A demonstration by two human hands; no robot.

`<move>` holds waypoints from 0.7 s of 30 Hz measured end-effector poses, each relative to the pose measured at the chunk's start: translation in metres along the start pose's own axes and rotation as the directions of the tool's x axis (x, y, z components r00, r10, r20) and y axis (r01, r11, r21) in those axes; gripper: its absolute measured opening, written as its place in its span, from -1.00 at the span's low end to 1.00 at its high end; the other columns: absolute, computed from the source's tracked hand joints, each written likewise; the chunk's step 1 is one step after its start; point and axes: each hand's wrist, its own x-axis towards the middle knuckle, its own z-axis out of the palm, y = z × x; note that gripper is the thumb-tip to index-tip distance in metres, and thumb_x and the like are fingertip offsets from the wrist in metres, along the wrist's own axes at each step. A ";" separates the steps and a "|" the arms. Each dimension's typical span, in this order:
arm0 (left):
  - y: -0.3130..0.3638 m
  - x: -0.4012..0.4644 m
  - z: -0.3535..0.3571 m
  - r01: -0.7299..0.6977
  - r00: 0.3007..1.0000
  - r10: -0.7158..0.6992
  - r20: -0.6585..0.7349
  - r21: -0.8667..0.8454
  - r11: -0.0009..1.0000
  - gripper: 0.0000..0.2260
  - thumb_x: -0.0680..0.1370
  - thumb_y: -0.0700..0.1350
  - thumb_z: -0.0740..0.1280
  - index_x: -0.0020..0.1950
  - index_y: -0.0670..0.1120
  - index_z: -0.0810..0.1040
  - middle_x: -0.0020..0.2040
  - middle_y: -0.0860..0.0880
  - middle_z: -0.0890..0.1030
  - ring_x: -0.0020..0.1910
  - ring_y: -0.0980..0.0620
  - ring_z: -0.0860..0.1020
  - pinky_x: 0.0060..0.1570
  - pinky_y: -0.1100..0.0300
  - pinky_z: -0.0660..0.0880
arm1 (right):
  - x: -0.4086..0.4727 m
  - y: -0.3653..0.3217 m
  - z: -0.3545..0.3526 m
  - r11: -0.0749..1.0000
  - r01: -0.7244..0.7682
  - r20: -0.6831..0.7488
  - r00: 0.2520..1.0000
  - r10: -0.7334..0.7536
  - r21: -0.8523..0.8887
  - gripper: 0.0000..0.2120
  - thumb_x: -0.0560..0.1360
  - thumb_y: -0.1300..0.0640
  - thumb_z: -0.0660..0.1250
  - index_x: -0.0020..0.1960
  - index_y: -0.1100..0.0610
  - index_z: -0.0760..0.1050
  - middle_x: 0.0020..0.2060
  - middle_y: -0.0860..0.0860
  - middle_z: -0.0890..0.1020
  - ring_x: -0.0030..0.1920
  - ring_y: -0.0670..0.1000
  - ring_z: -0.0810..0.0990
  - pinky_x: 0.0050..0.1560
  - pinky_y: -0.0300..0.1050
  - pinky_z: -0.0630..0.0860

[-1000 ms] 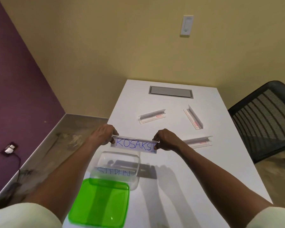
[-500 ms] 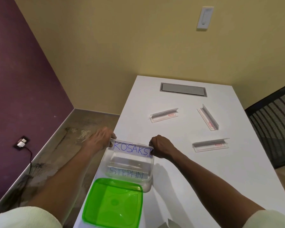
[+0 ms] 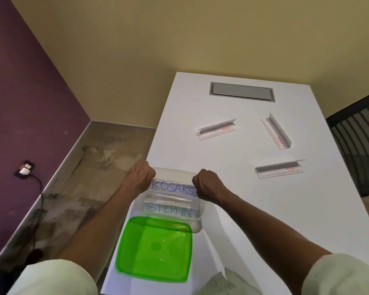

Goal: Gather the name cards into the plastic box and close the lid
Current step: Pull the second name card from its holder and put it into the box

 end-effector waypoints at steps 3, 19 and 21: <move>0.002 0.005 0.004 -0.056 0.998 0.055 0.021 0.058 0.997 -0.81 0.48 -0.27 0.26 -0.08 -0.05 0.63 -0.06 -0.11 0.62 -0.06 -0.09 0.60 -0.05 0.12 0.48 | 0.004 0.001 0.007 0.997 0.057 -0.038 0.998 -0.059 -0.047 -0.73 -0.10 0.31 0.50 -0.56 0.13 0.43 -0.66 0.06 0.41 -0.62 0.05 0.40 -0.47 -0.27 0.09; 0.020 0.023 0.021 -0.159 0.983 0.139 0.122 0.179 0.971 -0.70 0.59 -0.35 0.10 0.14 -0.13 0.57 0.15 -0.14 0.59 0.16 -0.12 0.55 0.03 0.06 0.51 | 0.023 -0.011 0.028 0.939 0.194 0.127 0.978 -0.164 -0.283 -0.75 0.50 0.30 0.19 -0.15 0.00 0.54 -0.28 -0.07 0.61 -0.23 -0.01 0.58 -0.27 -0.15 0.26; 0.021 0.024 0.025 -0.152 0.982 0.128 0.137 0.179 0.972 -0.70 0.60 -0.34 0.09 0.17 -0.13 0.55 0.18 -0.13 0.57 0.19 -0.11 0.54 0.05 0.06 0.50 | 0.027 -0.011 0.034 0.961 0.183 0.124 0.979 -0.159 -0.210 -0.67 0.54 0.36 0.09 -0.09 0.03 0.53 -0.19 -0.02 0.62 -0.15 0.05 0.58 -0.21 -0.11 0.27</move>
